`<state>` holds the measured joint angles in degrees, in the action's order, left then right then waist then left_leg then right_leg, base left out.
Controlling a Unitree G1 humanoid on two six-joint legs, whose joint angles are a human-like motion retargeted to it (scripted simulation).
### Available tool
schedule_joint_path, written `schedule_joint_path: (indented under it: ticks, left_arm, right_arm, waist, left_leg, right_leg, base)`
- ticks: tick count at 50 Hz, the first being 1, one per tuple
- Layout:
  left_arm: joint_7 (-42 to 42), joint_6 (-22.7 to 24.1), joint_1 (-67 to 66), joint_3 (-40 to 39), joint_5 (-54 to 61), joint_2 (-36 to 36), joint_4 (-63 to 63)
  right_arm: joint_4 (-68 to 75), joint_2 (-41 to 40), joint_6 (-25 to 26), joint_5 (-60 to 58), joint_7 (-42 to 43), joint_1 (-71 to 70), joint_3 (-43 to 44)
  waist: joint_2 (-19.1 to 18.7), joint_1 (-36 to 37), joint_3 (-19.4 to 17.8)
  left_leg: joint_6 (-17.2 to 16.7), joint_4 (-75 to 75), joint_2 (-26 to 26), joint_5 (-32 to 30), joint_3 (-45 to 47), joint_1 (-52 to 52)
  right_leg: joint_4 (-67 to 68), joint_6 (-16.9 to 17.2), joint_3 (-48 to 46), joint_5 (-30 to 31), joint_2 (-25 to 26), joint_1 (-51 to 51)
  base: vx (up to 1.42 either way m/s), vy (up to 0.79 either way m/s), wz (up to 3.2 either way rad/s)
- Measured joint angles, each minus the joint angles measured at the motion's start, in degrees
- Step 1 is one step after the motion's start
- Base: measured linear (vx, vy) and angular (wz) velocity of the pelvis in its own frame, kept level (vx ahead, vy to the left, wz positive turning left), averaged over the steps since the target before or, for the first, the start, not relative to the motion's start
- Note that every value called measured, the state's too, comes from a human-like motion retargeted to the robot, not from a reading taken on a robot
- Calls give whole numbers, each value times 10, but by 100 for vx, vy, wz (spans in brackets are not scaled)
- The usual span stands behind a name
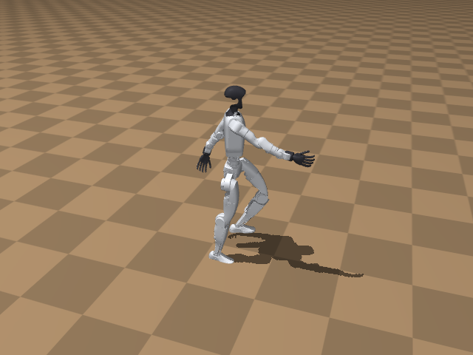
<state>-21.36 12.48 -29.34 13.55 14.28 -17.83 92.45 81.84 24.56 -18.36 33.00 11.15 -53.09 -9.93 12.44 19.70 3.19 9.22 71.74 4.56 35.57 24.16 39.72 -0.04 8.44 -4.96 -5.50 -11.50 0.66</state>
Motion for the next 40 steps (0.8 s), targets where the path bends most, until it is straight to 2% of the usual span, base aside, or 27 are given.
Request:
schedule_joint_path:
  ticks: [2, 5, 8, 10, 12, 14, 15, 17, 20, 22, 25, 29, 33, 35, 37, 40]
  left_arm:
    - [3, -7, -15, -11, 12, -10, 2]
    - [38, -5, -8, -45, 27, -15, 1]
    - [99, 30, 42, -96, 33, 2, 8]
    - [112, 36, 95, -117, 106, 23, 11]
    - [112, 21, 170, -138, 118, 36, 20]
    - [114, 18, 259, -151, 86, 43, 15]
    - [114, 18, 308, -153, 60, 47, 7]
    - [118, 15, 410, -140, 9, 51, -37]
    - [145, 5, 564, -108, -44, 53, -126]
    - [166, -6, 657, -83, -72, 53, -177]
    - [202, -19, 779, -48, -88, 47, -227]
    - [237, -21, 891, -11, -71, 33, -254]
    - [240, -11, 950, 16, -49, 24, -271]
    - [241, 1, 958, 26, -30, 26, -281]
    - [245, 23, 946, 33, -6, 34, -292]
    - [251, 62, 901, 36, 35, 56, -299]
  right_arm:
    - [-6, 5, 0, -6, 5, -14, -2]
    - [-25, -7, -7, 2, 16, -8, 6]
    - [-61, -37, -45, 40, 15, 39, 17]
    - [-68, -56, -31, -12, 16, 88, 34]
    - [-60, -71, 5, -89, -5, 158, 49]
    - [-35, -81, 25, -145, -39, 240, 49]
    - [-17, -85, 33, -172, -61, 281, 47]
    - [28, -91, 53, -222, -93, 358, 42]
    - [85, -111, 93, -264, -121, 465, 49]
    - [105, -127, 111, -263, -134, 530, 55]
    - [110, -152, 121, -234, -152, 614, 49]
    - [93, -176, 119, -207, -180, 694, 16]
    - [85, -185, 120, -199, -202, 725, -2]
    - [90, -185, 119, -196, -202, 722, -2]
    - [99, -184, 112, -191, -194, 710, 4]
    - [116, -177, 99, -180, -168, 674, 18]
  waist:
    - [4, 10, 3]
    - [-5, 34, -16]
    - [-53, 35, -40]
    - [-73, 16, -43]
    - [-92, -12, -46]
    - [-115, -42, -53]
    - [-127, -55, -55]
    - [-130, -68, -42]
    - [-129, -89, -39]
    - [-133, -113, -46]
    - [-142, -150, -52]
    - [-156, -187, -50]
    - [-159, -201, -40]
    - [-156, -201, -36]
    - [-149, -200, -36]
    - [-131, -196, -47]
  left_leg:
    - [-1, -145, 1, -22, 57, -48]
    - [-35, -446, -29, -81, 159, -193]
    - [-68, -686, -48, -165, 254, -340]
    - [-79, -757, -58, -219, 277, -387]
    - [-122, -767, -54, -236, 248, -418]
    - [-143, -767, -47, -239, 192, -450]
    - [-148, -767, -42, -239, 163, -464]
    - [-144, -767, -45, -236, 111, -455]
    - [-148, -767, -53, -228, 30, -455]
    - [-148, -767, -58, -227, -31, -467]
    - [-146, -767, -58, -228, -120, -486]
    - [-142, -764, -40, -221, -214, -509]
    - [-133, -756, -30, -212, -287, -518]
    - [-132, -751, -31, -208, -321, -521]
    - [-132, -744, -36, -202, -359, -527]
    - [-135, -738, -51, -193, -415, -547]
  right_leg:
    - [7, 5, -6, -9, 0, 8]
    - [20, 16, -5, -21, 11, 49]
    - [21, 24, -12, -30, 58, 124]
    - [34, 19, -26, -32, 76, 152]
    - [76, 4, -55, -19, 89, 168]
    - [185, -21, -89, 3, 95, 154]
    - [273, -36, -104, 9, 94, 129]
    - [504, -57, -105, -1, 70, 6]
    - [745, -95, -98, -48, 36, -127]
    - [835, -121, -81, -84, 26, -179]
    - [904, -139, -34, -133, 43, -246]
    - [871, -134, 22, -152, 83, -303]
    - [729, -117, 77, -143, 107, -324]
    - [620, -106, 94, -125, 97, -312]
    - [472, -81, 118, -93, 89, -270]
    - [204, -41, 151, -59, 60, -166]
  base:
    - [51, 8, 17]
    - [59, 11, -19]
    - [64, 17, 12]
    - [59, 20, 92]
    - [55, 23, 164]
    - [51, 25, 223]
    - [43, 22, 234]
    - [37, 15, 226]
    - [39, 8, 249]
    - [40, 4, 273]
    - [39, -1, 256]
    - [38, -10, 209]
    - [36, -15, 167]
    - [35, -16, 157]
    - [36, -17, 171]
    - [37, -22, 179]
